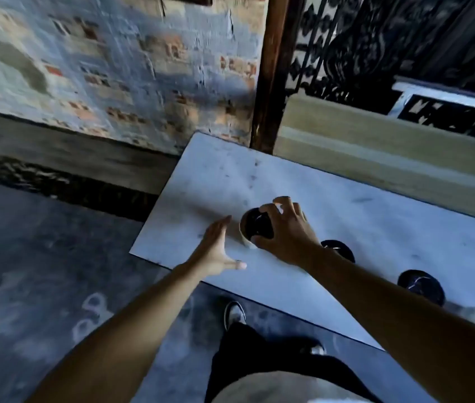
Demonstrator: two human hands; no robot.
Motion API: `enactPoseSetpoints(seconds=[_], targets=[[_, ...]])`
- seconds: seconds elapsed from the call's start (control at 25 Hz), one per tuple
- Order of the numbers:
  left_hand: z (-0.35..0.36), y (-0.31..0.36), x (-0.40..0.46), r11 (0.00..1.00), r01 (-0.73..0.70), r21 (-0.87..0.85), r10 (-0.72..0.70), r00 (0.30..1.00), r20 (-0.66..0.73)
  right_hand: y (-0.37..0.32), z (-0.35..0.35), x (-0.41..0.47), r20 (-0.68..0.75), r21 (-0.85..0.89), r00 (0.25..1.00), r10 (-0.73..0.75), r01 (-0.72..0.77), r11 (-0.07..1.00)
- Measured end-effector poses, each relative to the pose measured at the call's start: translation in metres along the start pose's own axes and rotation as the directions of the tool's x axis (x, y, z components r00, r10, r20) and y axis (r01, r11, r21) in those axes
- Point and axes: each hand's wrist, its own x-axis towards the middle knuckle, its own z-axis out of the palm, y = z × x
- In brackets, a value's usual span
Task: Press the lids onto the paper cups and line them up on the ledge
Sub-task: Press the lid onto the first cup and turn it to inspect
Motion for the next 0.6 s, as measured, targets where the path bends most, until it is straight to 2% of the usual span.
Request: enactPoseSetpoints(seconds=[0.12,0.28,0.44,0.6], targets=[[0.01,0.01,0.02,0.984,-0.102,-0.143,0.093,0.993,-0.072,0.001,0.01,0.007,0.033,-0.005,0.996,0.082,-0.082,0.997],[0.014,0.038,0.028,0.942,-0.15,-0.301,0.105,0.981,-0.161,0.005,0.017,0.009,0.045,0.109,0.992,0.118,-0.122,0.987],[0.012,0.047,0.019,0.947,-0.197,-0.254,0.156,0.973,-0.171,0.001,0.007,0.006,0.03,0.242,0.989,0.146,-0.149,0.959],[0.006,0.06,0.005,0.955,-0.198,-0.222,0.162,0.972,-0.169,0.002,-0.011,-0.003,0.077,0.45,0.987,0.142,-0.162,0.878]])
